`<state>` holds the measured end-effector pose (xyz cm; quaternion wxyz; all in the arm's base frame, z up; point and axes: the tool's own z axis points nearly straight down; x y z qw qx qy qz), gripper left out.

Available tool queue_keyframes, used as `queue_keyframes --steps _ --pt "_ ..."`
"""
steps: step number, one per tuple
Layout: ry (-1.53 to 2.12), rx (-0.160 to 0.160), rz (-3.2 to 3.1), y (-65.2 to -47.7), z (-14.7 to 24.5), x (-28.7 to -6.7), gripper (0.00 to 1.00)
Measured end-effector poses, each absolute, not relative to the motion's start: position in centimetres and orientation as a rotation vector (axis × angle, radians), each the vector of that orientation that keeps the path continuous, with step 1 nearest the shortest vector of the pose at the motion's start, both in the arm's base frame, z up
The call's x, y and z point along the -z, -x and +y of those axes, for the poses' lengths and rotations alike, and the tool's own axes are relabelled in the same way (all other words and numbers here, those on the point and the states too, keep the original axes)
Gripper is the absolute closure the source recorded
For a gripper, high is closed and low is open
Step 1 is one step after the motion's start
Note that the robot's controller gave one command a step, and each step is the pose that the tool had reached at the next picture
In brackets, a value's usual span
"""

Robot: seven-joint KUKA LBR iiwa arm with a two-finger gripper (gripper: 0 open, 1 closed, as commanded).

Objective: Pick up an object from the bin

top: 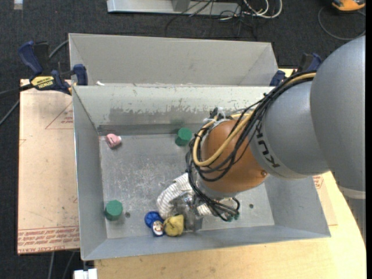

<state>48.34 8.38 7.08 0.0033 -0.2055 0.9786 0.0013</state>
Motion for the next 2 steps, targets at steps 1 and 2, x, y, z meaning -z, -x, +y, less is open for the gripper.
queue_keyframes --steps 1,2 --pt "0.644 -0.004 3.068 -48.3 8.4 -7.1 1.0" --pt "0.705 -0.006 3.06 -48.3 8.3 -17.2 1.0"
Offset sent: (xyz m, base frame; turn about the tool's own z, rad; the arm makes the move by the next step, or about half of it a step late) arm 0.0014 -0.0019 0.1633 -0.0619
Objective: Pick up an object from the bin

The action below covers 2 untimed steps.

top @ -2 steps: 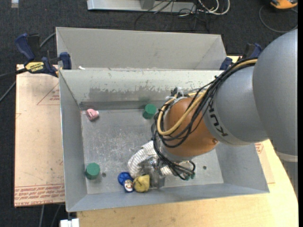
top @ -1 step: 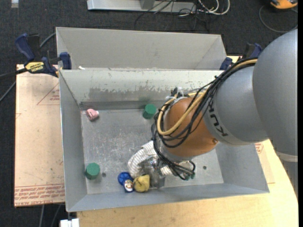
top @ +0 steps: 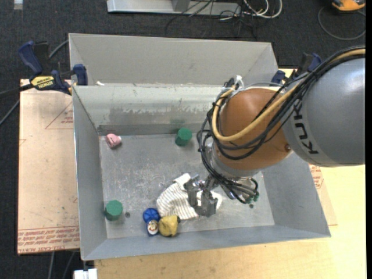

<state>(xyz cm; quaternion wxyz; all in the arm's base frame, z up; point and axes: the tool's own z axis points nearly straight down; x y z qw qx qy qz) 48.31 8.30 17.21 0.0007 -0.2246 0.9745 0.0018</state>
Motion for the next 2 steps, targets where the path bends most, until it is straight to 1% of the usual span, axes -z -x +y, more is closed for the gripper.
queue_keyframes --steps 1,2 --pt "0.595 -0.006 3.077 -50.72 5.54 -17.84 0.0" --pt "0.595 -0.006 3.077 -50.72 5.54 -17.84 0.0"
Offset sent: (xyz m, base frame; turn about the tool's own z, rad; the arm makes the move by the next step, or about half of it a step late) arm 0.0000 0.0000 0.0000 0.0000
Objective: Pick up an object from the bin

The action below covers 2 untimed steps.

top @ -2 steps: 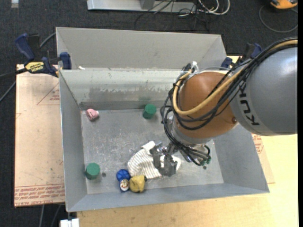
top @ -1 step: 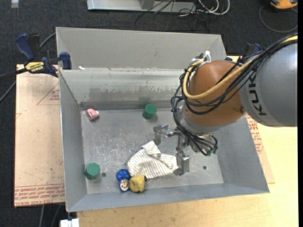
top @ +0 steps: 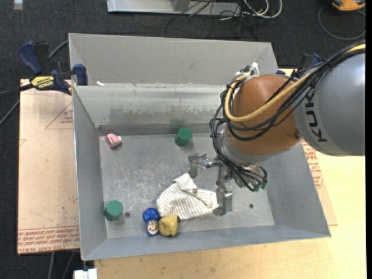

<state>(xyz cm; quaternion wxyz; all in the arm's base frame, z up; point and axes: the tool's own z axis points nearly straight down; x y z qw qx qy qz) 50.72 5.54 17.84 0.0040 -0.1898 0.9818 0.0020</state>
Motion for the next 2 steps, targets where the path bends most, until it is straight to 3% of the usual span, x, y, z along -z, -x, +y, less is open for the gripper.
queue_keyframes --steps 1,2 --pt "0.842 -0.007 3.018 -49.0 8.5 -13.1 0.0" --pt "1.037 -0.007 2.956 -49.7 6.6 -8.8 1.0"
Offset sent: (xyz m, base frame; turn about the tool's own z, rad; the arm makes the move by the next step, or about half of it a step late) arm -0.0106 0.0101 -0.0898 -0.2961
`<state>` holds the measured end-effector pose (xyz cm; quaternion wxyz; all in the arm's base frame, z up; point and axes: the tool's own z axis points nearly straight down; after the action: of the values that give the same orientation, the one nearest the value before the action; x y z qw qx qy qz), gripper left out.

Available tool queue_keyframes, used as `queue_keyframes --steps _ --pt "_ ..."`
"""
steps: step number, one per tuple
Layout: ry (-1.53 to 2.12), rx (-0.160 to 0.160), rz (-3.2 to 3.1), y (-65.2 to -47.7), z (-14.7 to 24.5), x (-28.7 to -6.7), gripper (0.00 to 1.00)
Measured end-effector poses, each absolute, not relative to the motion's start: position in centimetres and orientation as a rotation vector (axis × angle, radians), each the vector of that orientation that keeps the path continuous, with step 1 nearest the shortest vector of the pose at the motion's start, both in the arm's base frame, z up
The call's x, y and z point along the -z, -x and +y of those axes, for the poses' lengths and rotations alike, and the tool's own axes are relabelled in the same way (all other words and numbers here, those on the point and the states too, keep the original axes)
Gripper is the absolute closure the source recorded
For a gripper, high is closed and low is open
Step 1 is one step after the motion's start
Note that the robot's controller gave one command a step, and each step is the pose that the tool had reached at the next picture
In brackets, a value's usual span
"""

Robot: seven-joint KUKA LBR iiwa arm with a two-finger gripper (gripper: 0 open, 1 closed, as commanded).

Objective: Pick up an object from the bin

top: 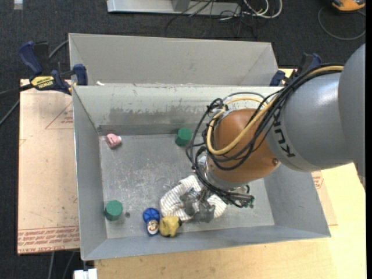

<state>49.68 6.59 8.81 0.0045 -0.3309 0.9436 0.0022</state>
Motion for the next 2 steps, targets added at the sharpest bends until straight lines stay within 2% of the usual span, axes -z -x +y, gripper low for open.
queue_keyframes --steps 1,2 --pt "1.036 -0.007 2.956 -49.68 6.58 -8.81 0.0" --pt "1.036 -0.007 2.956 -49.68 6.58 -8.81 0.0"
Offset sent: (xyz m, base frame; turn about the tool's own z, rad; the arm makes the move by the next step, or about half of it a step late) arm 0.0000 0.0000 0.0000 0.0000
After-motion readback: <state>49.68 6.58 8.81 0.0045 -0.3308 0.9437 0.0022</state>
